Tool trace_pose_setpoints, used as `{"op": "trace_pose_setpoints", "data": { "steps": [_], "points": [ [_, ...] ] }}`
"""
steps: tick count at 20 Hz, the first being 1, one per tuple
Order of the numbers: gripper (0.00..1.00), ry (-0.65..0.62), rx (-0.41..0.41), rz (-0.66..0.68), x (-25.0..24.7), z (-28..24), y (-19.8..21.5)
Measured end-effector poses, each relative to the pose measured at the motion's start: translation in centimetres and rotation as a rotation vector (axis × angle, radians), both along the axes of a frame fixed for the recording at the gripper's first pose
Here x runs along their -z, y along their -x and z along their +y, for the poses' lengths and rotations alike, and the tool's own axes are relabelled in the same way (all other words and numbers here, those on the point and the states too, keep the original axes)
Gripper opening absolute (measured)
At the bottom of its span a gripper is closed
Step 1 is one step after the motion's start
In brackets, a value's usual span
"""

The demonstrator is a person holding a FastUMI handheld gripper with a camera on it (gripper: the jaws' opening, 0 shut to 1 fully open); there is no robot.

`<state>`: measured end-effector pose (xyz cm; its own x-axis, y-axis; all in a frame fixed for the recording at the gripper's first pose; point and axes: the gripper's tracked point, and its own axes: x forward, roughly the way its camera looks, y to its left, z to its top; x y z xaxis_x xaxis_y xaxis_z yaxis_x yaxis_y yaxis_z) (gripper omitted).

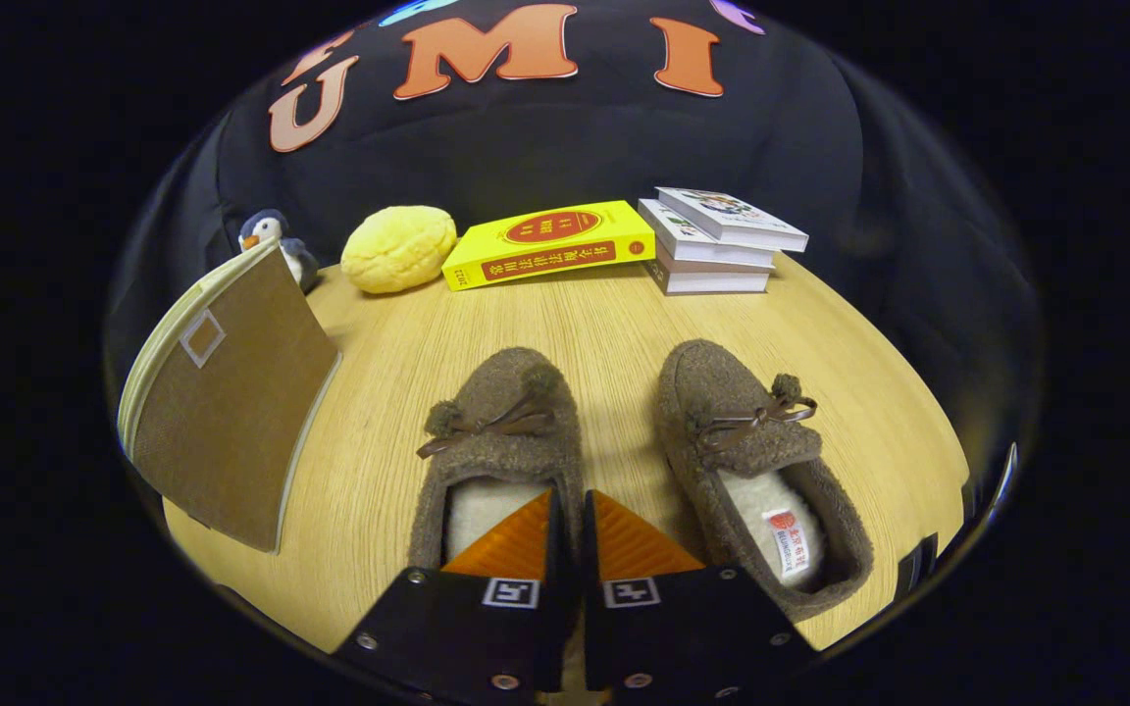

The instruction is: Open the storage box then place both shoes into the box .Put the left shoe in first, then the right shoe, with the right side of both shoes facing outward in a uniform manner.

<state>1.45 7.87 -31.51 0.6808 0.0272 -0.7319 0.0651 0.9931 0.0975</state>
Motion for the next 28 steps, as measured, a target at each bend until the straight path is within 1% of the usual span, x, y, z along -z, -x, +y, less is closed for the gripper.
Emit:
{"op": "trace_pose_setpoints", "data": {
  "steps": [1,4,9,15,19,22,25,28],
  "points": [
    [0.05,-0.008,0.007,0.000,-0.2,0.0,0.0],
    [0.01,0.010,0.021,-0.016,-1.3,0.0,-0.2],
    [0.00,0.044,0.021,-0.074,-5.8,0.9,-0.7],
    [0.00,-0.002,0.028,-0.165,-14.2,4.6,-2.2],
    [0.00,-0.052,0.016,-0.240,-20.7,9.1,-3.6],
    [0.01,-0.093,-0.010,-0.279,-23.9,13.5,-4.4],
    [0.01,-0.139,-0.046,-0.283,-25.0,18.8,-4.9],
    [0.01,-0.171,-0.080,-0.249,-23.5,24.2,-4.9]
  ]
}}
